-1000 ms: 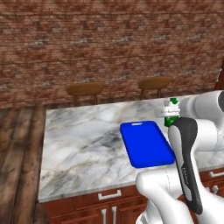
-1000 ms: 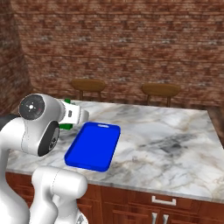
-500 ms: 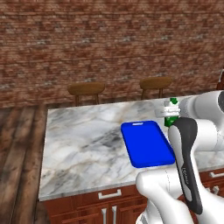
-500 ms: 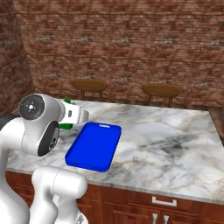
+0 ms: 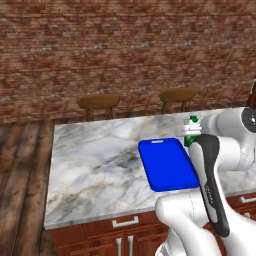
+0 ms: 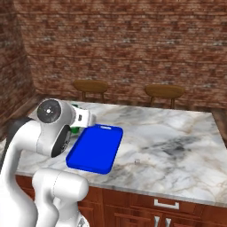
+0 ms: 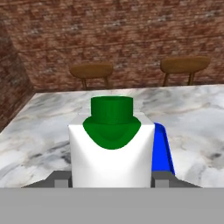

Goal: Take out the milk from the fridge and place it on the tray on the counter. Then take the sugar cube near the tray and place it in the tray.

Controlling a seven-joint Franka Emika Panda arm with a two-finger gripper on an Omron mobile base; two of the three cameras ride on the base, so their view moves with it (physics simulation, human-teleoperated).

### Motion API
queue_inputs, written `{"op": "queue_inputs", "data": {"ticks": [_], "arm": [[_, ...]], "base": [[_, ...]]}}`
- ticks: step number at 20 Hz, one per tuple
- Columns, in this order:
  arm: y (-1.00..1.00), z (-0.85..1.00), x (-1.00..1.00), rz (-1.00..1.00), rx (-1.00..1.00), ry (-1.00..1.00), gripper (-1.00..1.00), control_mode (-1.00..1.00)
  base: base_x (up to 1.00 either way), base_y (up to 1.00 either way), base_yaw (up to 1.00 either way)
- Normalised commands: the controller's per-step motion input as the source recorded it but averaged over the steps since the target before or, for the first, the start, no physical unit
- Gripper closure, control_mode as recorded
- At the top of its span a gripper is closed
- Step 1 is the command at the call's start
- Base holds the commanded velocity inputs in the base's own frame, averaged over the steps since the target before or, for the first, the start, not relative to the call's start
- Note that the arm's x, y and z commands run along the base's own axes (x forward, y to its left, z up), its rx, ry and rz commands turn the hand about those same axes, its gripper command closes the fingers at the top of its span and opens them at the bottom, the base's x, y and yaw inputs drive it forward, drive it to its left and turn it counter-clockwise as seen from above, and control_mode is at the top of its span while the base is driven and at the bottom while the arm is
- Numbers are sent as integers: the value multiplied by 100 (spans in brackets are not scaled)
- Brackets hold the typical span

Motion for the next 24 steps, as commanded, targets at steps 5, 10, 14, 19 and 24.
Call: {"op": "queue_inputs", "data": {"ticks": [5, 10, 14, 19, 24], "arm": [[-4, -50, 49, 22, 8, 0, 100, -100], [-4, -32, 43, 29, 0, 0, 100, -100], [0, -24, 29, 30, 0, 1, 100, -100], [0, -36, 36, 26, 0, 0, 100, -100], [0, -39, 42, 27, 1, -1, 100, -100]], "base": [[0, 0, 0], [0, 0, 0], [0, 0, 0], [0, 0, 0], [0, 0, 0]]}}
